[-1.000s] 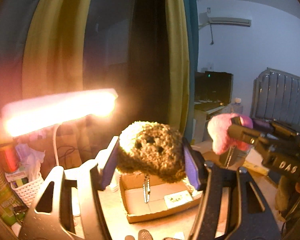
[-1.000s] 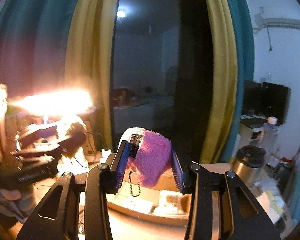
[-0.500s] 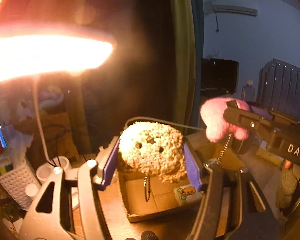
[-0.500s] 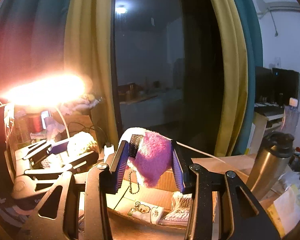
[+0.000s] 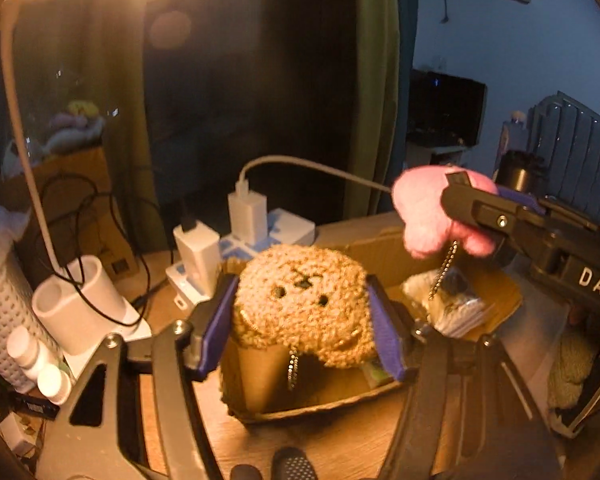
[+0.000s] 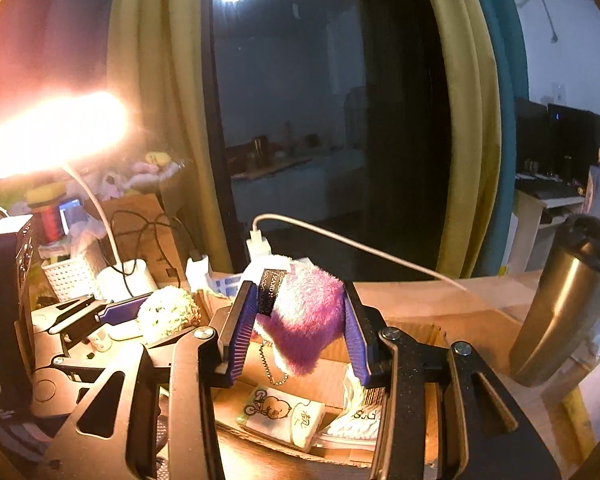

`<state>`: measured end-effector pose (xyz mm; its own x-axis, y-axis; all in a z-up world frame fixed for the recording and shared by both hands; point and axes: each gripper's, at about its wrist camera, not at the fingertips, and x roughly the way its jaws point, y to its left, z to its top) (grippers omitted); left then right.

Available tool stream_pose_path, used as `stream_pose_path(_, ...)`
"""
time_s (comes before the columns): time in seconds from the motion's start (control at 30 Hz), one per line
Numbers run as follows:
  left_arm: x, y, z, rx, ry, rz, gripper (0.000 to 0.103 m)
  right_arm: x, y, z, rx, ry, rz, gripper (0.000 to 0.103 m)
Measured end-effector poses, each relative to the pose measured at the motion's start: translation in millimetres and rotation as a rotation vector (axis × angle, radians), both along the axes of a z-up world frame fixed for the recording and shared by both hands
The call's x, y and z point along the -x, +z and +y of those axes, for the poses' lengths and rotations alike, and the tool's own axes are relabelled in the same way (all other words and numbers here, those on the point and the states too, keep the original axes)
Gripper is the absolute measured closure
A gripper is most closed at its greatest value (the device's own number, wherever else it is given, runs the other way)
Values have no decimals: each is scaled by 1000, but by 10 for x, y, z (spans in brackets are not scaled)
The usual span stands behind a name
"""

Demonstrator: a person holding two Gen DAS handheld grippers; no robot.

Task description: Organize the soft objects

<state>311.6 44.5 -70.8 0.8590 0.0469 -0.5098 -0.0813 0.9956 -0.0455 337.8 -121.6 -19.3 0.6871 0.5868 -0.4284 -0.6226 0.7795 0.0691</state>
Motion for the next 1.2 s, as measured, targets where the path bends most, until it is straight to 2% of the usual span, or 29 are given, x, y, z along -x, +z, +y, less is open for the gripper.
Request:
stream_pose_path(0.13, -11, -134, 92, 10, 18, 61, 29, -117, -137, 75, 38, -2, 46, 59)
stream_pose_path(0.2, -20, -166, 124, 18, 15, 64, 23, -165, -192, 107, 46, -3, 64, 59)
stream_pose_path(0.27, 1, -169, 138, 23, 14, 58, 22, -212, -241, 125, 49, -4, 81, 59)
stream_pose_path(0.57, 80, -157, 260, 53, 54, 45, 21, -288, -368, 257, 71, 16, 121, 58)
stream_pose_path(0.67, 95, -142, 283, 54, 58, 38, 21, -308, -417, 333, 96, 17, 134, 52)
stream_pose_path(0.8, 105, -138, 297, 55, 61, 36, 21, -274, -426, 379, 128, 3, 110, 41)
stream_pose_path(1.0, 133, -108, 278, 47, 59, 29, 21, -213, -343, 328, 132, -8, 83, 41)
stream_pose_path(1.2, 228, 4, 256, 43, 55, -3, 21, -62, -124, 275, 130, -16, 34, 41)
